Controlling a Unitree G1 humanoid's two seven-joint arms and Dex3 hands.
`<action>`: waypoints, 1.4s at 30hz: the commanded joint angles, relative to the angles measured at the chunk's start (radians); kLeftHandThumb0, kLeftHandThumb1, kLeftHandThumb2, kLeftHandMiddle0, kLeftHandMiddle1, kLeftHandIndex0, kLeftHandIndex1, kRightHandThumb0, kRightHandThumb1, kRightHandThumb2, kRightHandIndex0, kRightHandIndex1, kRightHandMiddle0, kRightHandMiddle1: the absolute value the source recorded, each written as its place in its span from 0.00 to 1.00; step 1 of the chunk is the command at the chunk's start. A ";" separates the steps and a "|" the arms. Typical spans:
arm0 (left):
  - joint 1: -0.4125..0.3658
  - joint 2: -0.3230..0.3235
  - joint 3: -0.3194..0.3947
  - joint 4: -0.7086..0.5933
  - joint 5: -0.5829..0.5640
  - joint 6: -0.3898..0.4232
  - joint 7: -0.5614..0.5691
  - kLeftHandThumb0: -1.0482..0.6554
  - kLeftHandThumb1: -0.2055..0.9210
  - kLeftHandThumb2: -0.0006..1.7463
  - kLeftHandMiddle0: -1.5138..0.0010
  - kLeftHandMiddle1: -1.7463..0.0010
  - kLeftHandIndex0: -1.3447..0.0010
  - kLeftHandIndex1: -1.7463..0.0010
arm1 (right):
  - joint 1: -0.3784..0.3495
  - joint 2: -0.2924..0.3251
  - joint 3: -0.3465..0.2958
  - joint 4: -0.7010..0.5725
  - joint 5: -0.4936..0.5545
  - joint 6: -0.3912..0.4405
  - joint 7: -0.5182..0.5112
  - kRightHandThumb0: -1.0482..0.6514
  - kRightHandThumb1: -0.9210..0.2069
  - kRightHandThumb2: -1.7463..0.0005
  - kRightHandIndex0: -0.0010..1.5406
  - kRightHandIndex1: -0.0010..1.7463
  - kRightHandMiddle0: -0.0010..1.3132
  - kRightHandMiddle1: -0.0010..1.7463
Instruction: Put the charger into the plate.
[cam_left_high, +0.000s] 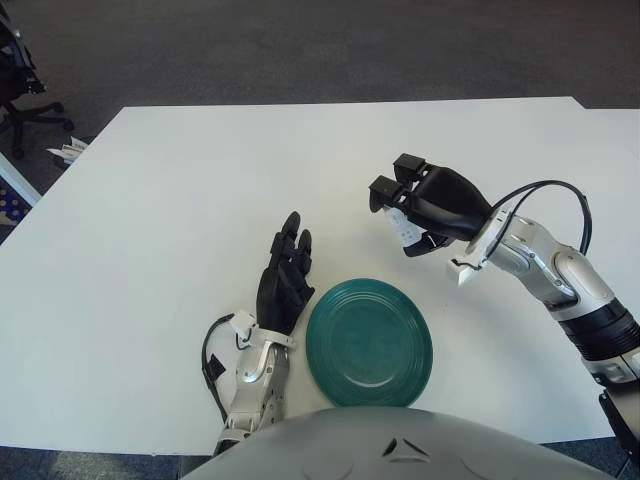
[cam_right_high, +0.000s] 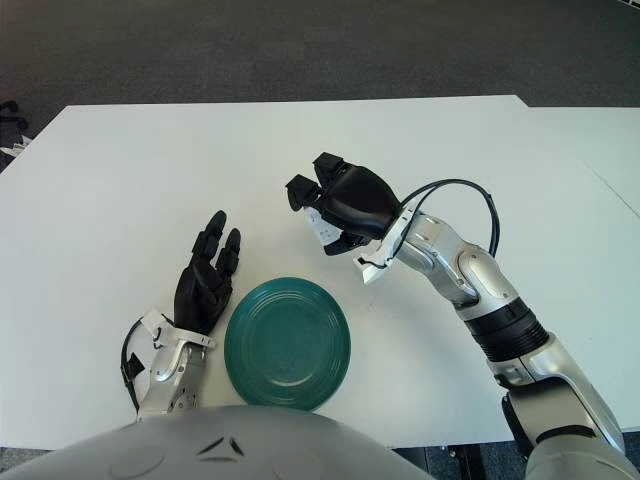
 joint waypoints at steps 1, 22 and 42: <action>0.049 -0.046 0.010 0.036 0.014 0.045 0.022 0.02 1.00 0.58 1.00 1.00 1.00 0.91 | 0.038 -0.008 -0.004 -0.064 0.054 0.004 0.076 0.32 0.57 0.22 0.82 1.00 0.49 1.00; 0.047 -0.042 0.012 0.021 0.058 0.058 0.031 0.01 1.00 0.60 0.99 1.00 1.00 0.92 | 0.046 -0.018 0.020 -0.040 0.155 -0.143 0.259 0.35 0.45 0.32 0.77 1.00 0.41 1.00; 0.035 -0.058 0.016 0.019 0.028 0.086 0.031 0.01 1.00 0.58 0.96 0.99 1.00 0.86 | 0.071 -0.028 0.067 -0.167 0.208 -0.051 0.525 0.37 0.32 0.43 0.71 1.00 0.33 1.00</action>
